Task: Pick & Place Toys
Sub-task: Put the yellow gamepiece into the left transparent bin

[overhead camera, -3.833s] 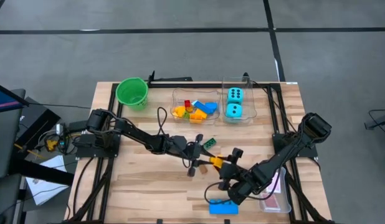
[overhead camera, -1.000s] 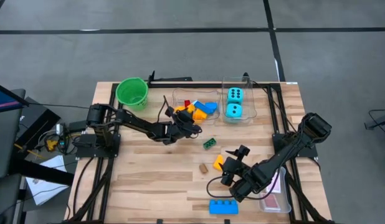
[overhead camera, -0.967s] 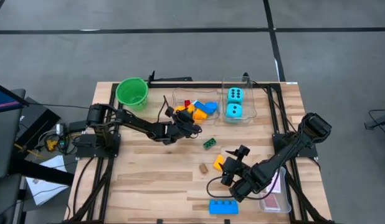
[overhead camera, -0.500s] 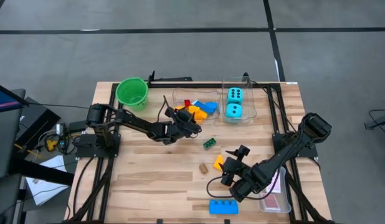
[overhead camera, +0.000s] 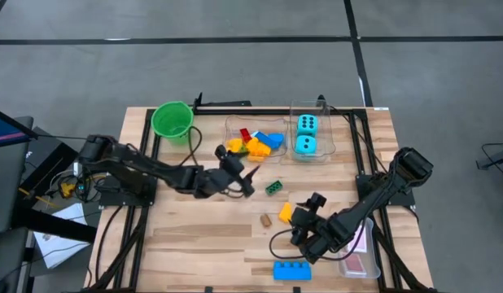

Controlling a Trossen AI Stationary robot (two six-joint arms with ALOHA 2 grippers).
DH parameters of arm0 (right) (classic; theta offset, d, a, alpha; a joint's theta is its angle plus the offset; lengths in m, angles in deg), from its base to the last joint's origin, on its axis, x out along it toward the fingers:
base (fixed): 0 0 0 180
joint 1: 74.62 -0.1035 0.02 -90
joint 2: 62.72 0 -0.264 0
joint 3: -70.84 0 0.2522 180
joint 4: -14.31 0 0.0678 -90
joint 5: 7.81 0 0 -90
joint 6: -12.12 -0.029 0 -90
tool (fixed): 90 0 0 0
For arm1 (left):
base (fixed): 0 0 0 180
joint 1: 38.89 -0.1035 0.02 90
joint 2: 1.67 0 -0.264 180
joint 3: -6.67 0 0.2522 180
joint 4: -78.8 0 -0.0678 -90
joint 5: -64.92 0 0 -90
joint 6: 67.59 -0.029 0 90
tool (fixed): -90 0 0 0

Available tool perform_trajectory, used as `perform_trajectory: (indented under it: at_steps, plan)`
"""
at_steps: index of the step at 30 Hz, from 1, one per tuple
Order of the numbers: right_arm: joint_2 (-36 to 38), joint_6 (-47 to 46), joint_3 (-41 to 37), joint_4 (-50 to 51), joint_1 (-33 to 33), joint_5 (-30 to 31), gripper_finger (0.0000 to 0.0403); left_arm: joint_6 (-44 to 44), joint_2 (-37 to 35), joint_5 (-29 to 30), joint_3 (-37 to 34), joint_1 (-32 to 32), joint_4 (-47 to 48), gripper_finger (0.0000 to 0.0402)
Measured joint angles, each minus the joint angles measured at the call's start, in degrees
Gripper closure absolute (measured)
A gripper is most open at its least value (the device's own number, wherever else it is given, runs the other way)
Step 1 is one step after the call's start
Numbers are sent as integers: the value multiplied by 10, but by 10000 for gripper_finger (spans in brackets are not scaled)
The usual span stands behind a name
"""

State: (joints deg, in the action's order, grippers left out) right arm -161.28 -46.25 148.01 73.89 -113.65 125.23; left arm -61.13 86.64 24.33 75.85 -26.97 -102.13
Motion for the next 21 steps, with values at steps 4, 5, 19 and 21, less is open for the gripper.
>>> perform_trajectory:
  at_steps: [4, 5, 19, 21]
  plan:
    - [0, -14, 0, -4, 2, -43, 112, 2, -22, -24, 0, 23, 23, 146]
    - [0, -16, 0, -5, 2, -48, 112, 2, -25, -24, 0, 27, 24, 148]
    - [-4, 33, -9, -28, 1, -102, 112, 0, -29, -27, 0, 27, 32, 166]
    - [-5, 52, -26, -48, 1, -107, 112, 0, -29, -27, 0, 27, 32, 169]
